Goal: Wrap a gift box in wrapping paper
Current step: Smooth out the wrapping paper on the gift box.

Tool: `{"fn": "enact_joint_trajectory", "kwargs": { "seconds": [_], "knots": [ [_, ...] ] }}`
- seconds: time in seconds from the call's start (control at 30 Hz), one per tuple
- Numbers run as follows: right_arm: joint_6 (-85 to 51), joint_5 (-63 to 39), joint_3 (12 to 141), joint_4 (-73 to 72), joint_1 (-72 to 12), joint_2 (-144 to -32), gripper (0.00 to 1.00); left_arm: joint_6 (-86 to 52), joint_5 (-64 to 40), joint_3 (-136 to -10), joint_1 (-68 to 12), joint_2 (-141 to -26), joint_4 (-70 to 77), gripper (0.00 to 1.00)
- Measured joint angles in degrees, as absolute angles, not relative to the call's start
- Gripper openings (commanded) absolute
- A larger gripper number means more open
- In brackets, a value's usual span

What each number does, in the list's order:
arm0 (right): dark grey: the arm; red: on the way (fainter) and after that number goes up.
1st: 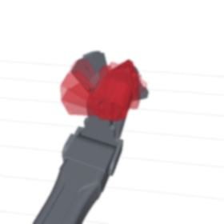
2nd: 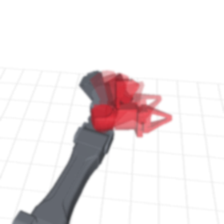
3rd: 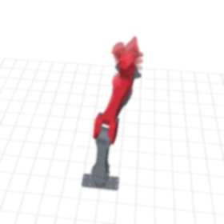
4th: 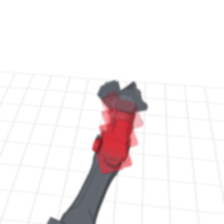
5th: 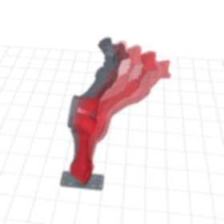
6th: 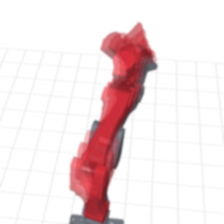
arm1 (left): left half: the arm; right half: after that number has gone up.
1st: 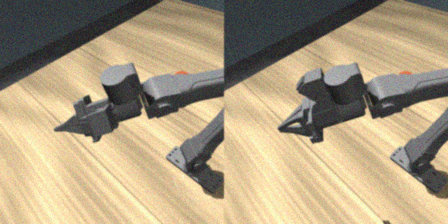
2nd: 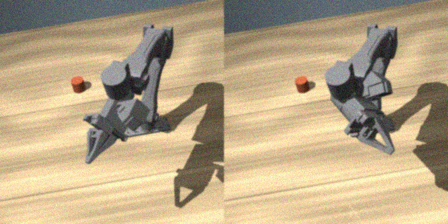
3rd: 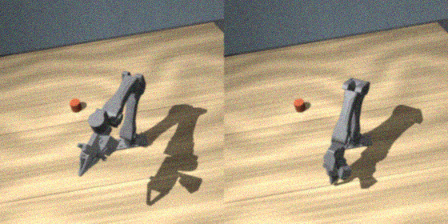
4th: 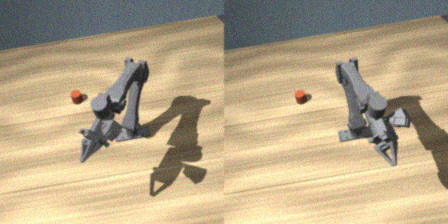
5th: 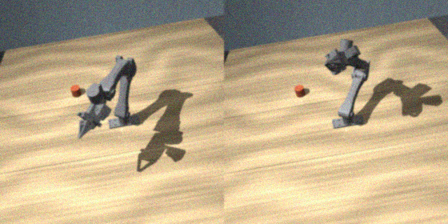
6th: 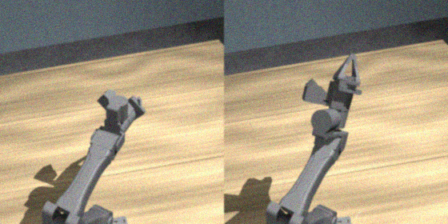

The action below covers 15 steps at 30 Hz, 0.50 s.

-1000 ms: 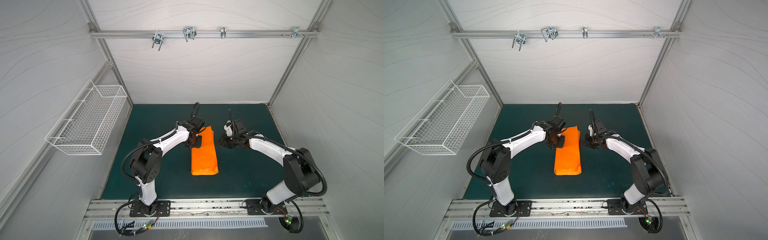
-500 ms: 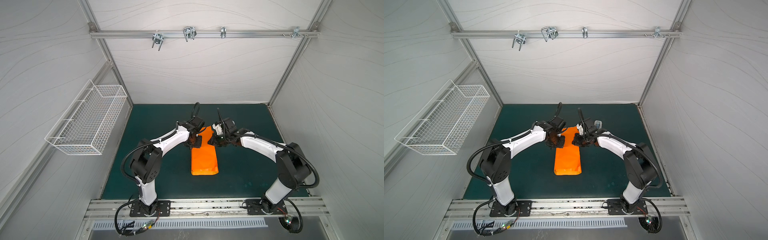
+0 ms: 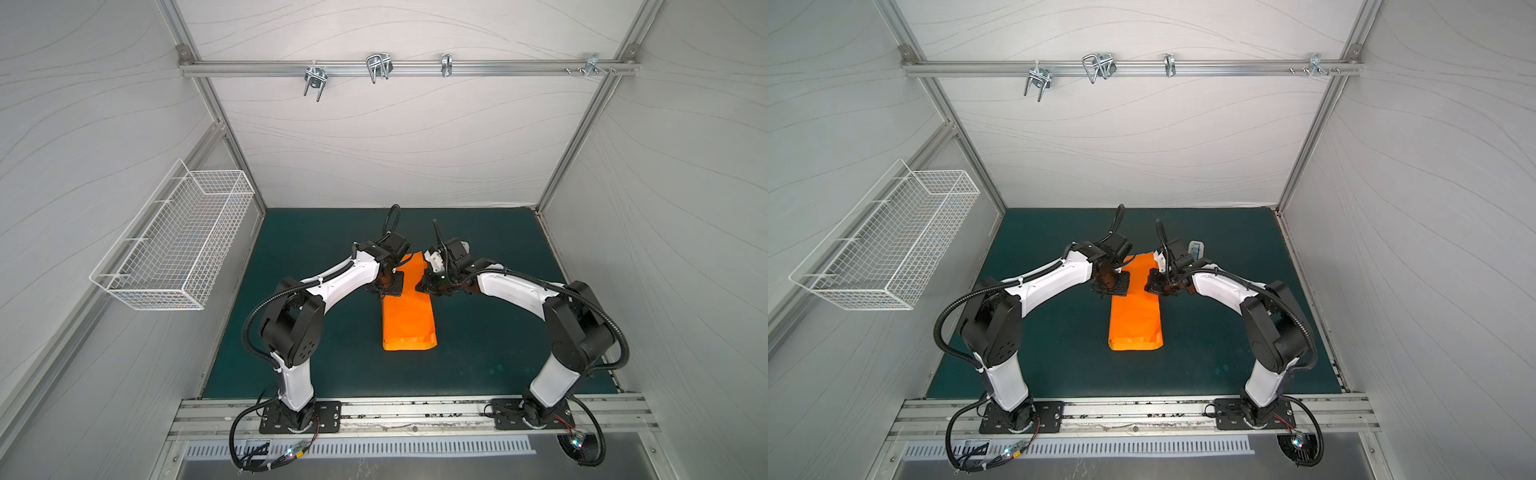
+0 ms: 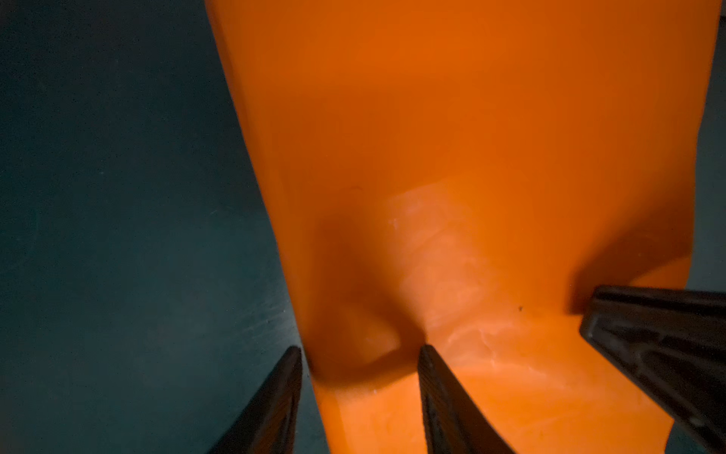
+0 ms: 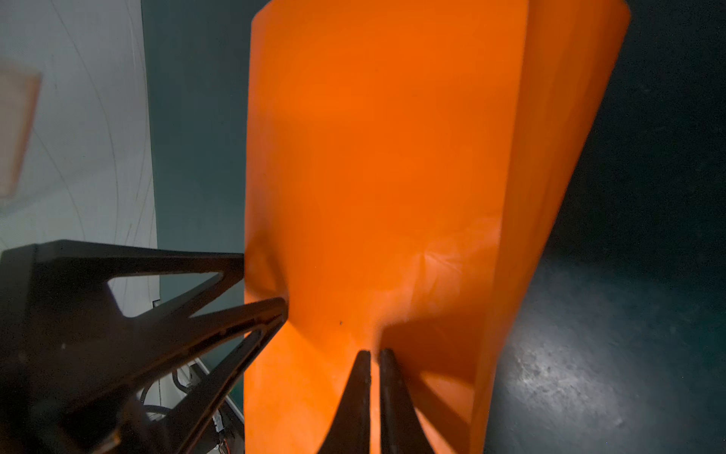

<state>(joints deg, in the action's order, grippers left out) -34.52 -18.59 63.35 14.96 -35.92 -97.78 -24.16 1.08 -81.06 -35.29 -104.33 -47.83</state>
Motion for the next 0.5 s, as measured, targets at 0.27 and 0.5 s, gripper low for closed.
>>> {"fn": "enact_joint_trajectory", "kwargs": {
  "seconds": [0.27,0.5],
  "knots": [
    [-34.68,-18.5,62.83,14.22,-35.92,-97.56,0.1,-24.25,-3.01,-82.89,-35.22,-101.67,-49.08,0.31],
    [-34.68,-18.5,62.72,14.13,-35.88,-97.54,0.1,-25.67,-12.27,-82.61,-34.59,-100.31,-45.3,0.14]
  ]
}}
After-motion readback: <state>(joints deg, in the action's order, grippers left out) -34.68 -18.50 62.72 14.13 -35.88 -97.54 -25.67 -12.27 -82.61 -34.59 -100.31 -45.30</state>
